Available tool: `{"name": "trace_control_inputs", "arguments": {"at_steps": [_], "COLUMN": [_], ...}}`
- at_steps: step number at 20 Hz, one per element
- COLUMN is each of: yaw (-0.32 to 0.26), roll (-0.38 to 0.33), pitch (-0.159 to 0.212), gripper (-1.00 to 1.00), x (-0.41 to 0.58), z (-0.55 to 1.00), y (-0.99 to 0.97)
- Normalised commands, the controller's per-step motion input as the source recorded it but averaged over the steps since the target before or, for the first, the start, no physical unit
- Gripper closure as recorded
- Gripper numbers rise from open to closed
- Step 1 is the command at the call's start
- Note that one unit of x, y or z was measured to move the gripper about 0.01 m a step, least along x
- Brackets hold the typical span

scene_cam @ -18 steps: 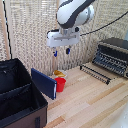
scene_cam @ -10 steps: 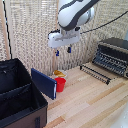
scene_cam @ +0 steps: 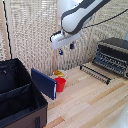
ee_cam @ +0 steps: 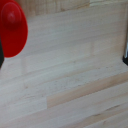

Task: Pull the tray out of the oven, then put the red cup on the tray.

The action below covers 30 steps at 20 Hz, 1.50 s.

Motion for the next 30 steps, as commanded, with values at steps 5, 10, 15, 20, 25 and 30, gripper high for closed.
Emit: {"name": "trace_control_inputs", "arguments": {"at_steps": [5, 10, 15, 20, 25, 30], "yaw": [0.127, 0.119, 0.131, 0.084, 0.007, -0.04], "roll": [-0.332, -0.345, -0.342, -0.36, -0.365, -0.251], "pitch": [-0.002, 0.0, -0.008, 0.0, 0.009, 0.0], "gripper": [-1.0, -1.0, -1.0, -1.0, -1.0, -1.0], "x": [0.0, 0.0, 0.0, 0.0, 0.05, 0.23], "z": [-0.05, -0.09, -0.07, -0.04, -0.02, -0.03], "y": [-0.29, -0.3, -0.29, -0.31, -0.32, -0.34]}}
